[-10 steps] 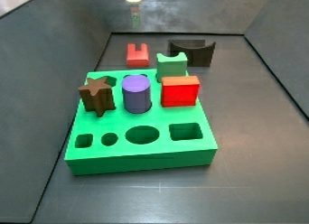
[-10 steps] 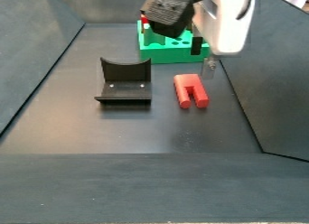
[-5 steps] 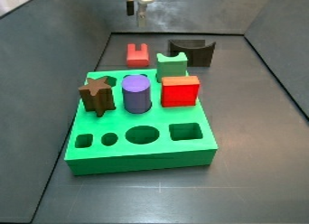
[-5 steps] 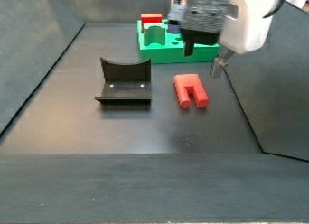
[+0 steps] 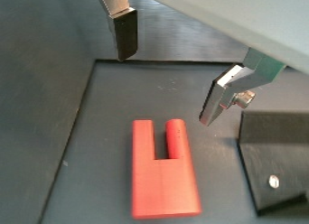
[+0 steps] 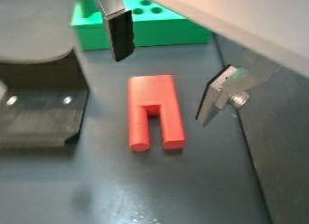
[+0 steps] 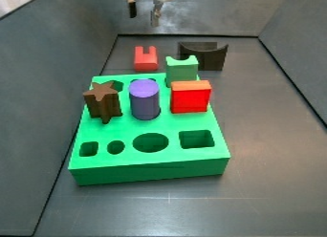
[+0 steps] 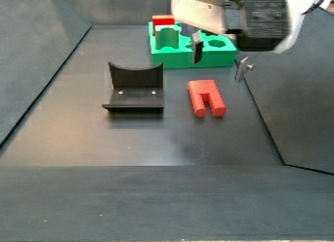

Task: Pick up the square-circle object. Move up. Rotate the square-circle object. Place the square-circle object on the fixture. Regrasp the square-circle object. Move to above the board. Insert the square-circle object.
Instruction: Rotate the square-circle object.

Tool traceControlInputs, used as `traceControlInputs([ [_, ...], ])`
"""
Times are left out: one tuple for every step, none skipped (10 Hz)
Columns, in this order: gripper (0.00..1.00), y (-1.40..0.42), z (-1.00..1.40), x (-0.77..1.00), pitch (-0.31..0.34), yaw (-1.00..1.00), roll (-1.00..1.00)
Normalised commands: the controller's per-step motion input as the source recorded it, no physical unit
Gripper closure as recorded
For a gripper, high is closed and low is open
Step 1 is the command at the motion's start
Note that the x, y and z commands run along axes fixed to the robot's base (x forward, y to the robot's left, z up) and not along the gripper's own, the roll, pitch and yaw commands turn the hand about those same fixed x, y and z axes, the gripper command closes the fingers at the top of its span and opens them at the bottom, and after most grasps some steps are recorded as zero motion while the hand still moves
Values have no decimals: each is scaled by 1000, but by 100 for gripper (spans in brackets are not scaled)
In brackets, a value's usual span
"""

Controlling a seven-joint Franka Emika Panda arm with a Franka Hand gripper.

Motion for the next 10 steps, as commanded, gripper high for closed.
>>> traceControlInputs([
  [0,3,-26,31,-14,1000,4],
  [0,3,-26,31,-15,1000,4],
  [0,3,-26,31,-17,1000,5],
  [0,3,-26,31,-20,1000,6],
  [0,3,-26,31,-23,1000,7],
  [0,3,-26,31,-25,1000,7],
  [0,3,-26,31,-34,1000,10],
  [0,3,-26,30,-39,1000,11],
  [0,3,-27,30,-41,716,12],
  [0,2,-27,29,-41,427,12],
])
